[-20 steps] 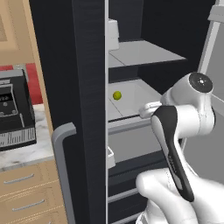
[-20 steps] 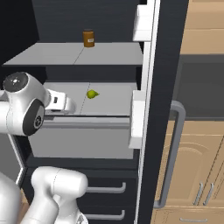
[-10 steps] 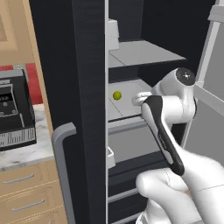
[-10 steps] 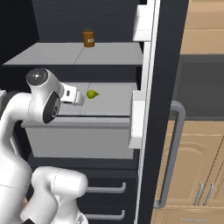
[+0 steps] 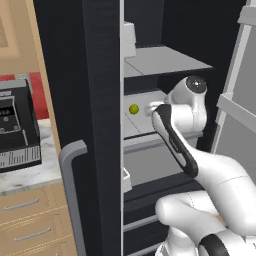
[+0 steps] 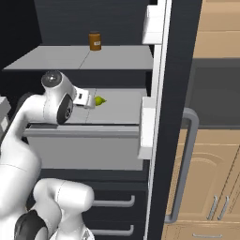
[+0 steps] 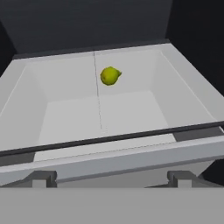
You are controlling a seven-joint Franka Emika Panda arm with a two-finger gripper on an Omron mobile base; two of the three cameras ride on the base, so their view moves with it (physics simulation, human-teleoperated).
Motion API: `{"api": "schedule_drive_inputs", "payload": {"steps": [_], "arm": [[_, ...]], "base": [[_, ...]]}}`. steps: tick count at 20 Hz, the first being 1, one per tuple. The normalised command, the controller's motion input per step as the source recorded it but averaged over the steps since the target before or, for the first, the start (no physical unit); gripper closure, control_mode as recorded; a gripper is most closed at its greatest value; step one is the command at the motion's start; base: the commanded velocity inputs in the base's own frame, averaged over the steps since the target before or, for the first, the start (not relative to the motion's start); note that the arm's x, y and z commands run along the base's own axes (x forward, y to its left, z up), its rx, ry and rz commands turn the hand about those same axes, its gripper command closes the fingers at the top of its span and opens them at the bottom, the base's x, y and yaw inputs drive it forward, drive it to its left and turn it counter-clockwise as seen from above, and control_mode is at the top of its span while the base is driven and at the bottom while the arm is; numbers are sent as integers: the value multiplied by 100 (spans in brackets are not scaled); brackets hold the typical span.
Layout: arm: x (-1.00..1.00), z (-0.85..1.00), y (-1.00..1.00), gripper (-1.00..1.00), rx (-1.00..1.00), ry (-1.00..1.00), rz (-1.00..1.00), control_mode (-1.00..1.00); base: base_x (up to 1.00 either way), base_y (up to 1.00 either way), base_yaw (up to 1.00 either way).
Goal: Pick the pear and peach from the fridge and place them on the plate next to the blender to make a fruit smoothie.
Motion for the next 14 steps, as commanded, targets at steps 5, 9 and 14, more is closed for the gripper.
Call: {"api": "schedule_drive_inputs", "payload": {"steps": [5, 9, 14], "arm": [[36, -29, 6, -100, 0, 0, -3, -100], [41, -17, 4, -100, 0, 0, -3, -100], [52, -11, 4, -100, 0, 0, -1, -100]], "base": [[0, 0, 0], [0, 0, 0], [0, 0, 0]]}}
